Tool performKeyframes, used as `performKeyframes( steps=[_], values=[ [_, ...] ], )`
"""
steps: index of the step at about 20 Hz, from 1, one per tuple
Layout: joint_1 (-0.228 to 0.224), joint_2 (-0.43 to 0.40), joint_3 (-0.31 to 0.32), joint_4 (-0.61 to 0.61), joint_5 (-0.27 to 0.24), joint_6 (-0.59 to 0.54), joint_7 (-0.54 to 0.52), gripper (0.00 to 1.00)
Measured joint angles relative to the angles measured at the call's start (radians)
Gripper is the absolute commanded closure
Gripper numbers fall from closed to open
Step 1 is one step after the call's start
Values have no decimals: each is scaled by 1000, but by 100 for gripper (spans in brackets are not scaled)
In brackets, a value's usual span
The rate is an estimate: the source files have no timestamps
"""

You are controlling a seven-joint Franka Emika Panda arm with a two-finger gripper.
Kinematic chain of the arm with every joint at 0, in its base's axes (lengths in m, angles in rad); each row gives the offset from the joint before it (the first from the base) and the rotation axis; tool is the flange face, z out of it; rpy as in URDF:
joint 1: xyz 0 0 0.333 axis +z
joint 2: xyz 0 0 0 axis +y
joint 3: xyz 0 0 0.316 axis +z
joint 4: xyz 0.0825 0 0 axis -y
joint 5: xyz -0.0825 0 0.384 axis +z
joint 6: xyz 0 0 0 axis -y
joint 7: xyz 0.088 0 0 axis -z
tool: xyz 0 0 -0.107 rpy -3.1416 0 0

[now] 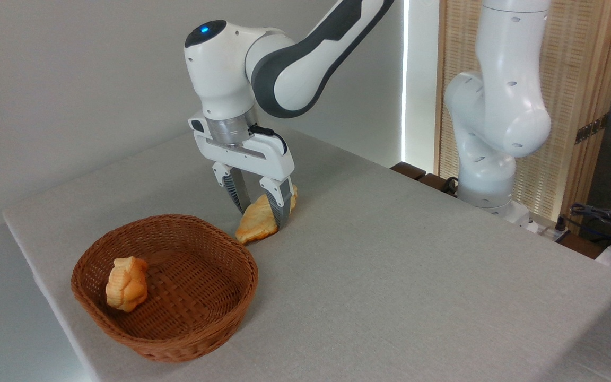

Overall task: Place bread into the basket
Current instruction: 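Close the gripper on the croissant and lift it off the table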

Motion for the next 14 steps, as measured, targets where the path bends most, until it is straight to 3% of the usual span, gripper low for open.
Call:
performKeyframes(
  steps=[10, 14],
  values=[
    [0, -5, 0, 7, 2, 0, 2, 71],
    [0, -5, -1, 7, 27, 0, 2, 96]
  ],
)
